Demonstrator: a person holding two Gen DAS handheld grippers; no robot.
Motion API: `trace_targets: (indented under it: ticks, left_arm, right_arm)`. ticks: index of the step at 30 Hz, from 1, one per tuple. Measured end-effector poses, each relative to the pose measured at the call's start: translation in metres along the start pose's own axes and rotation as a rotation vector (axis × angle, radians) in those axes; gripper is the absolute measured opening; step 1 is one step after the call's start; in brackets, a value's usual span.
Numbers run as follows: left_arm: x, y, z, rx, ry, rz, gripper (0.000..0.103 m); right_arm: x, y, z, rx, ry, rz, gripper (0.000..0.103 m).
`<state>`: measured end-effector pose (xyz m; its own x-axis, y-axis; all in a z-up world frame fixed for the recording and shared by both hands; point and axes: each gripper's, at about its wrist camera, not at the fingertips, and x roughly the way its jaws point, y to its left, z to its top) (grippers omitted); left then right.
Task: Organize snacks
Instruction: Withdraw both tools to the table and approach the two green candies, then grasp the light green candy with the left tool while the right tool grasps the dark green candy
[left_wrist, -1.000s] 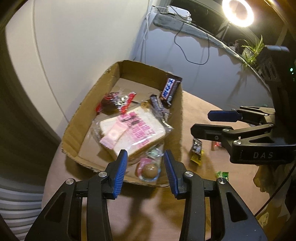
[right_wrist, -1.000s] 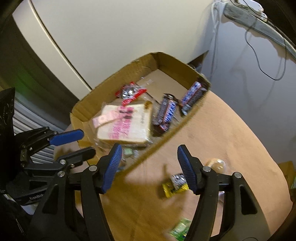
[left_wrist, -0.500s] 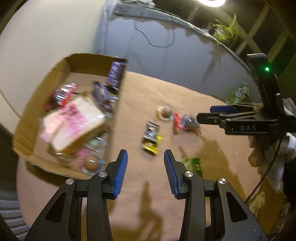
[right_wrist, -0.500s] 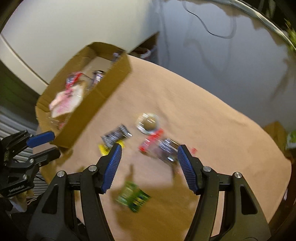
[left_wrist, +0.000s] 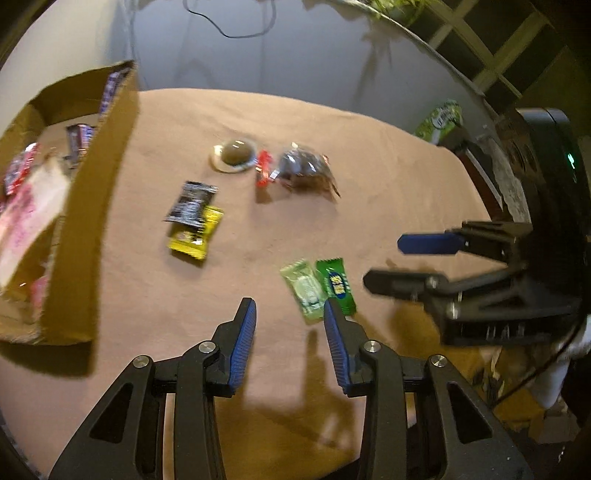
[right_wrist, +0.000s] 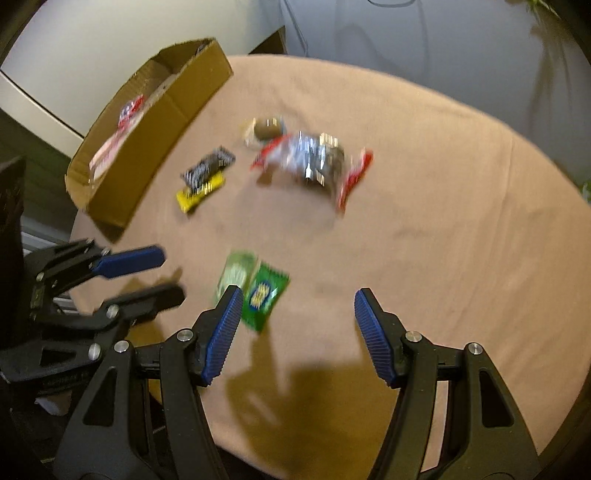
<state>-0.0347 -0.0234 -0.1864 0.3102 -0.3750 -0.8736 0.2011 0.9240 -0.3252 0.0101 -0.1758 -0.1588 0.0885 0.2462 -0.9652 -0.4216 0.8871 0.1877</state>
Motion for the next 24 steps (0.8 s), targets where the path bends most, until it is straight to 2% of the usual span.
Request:
trace_targets:
  ticks: [4, 6, 14, 20, 24]
  left_arm:
    - [0.015, -0.015, 0.0, 0.062, 0.044, -0.005, 0.035]
    - [0.02, -0.019, 0.0, 0.072, 0.055, -0.002, 0.035]
    - [0.036, -0.029, 0.01, 0.104, 0.06, 0.048, 0.035]
    - [0.041, -0.024, 0.015, 0.104, 0.053, 0.084, 0.021]
    - [0.043, -0.02, 0.016, 0.107, 0.047, 0.092, 0.021]
  right_arm:
    - [0.003, -0.002, -0.016, 0.024, 0.009, 0.011, 0.066]
    - [0.005, -0.006, -0.022, 0.041, 0.013, 0.007, 0.062]
    - [0.006, -0.02, -0.029, 0.07, 0.017, 0.008, 0.058]
    - [0.011, -0.009, -0.026, 0.054, 0.019, 0.023, 0.058]
    - [0.014, 0.001, -0.021, 0.037, 0.019, 0.026, 0.058]
